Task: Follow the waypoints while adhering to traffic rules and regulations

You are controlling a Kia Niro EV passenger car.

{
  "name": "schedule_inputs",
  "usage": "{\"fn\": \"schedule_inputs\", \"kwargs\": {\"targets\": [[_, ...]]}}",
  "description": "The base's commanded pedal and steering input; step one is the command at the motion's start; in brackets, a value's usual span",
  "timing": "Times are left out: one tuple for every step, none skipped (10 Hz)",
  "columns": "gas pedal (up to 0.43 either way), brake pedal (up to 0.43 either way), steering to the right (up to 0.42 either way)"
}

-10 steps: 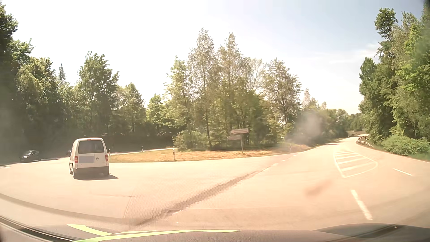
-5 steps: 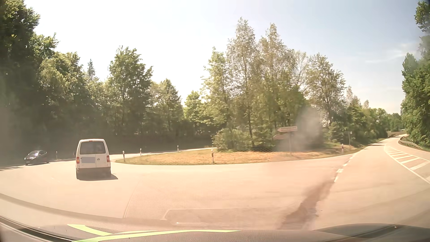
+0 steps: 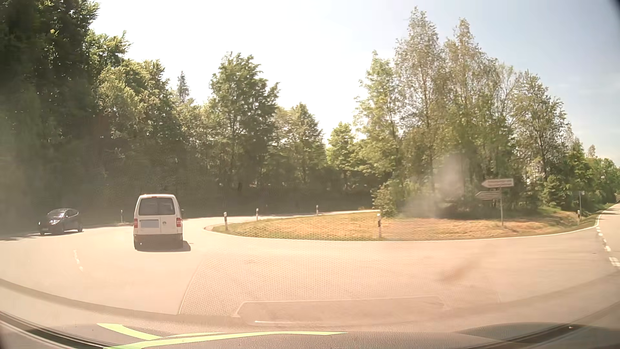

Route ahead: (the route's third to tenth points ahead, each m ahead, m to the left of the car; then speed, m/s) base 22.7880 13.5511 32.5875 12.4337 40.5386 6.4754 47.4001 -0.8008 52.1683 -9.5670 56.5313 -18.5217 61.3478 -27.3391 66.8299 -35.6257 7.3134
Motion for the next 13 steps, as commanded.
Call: {"fn": "schedule_inputs", "kwargs": {"targets": [[0.130,0.000,-0.209],[0.150,0.000,-0.207],[0.150,0.000,-0.209],[0.150,0.000,-0.209],[0.150,0.000,-0.209],[0.169,0.000,-0.209],[0.169,0.000,-0.208],[0.157,0.000,-0.202],[0.157,0.000,-0.188],[0.157,0.000,-0.173],[0.150,0.000,-0.162],[0.110,0.000,-0.143],[0.098,0.000,-0.121]]}}
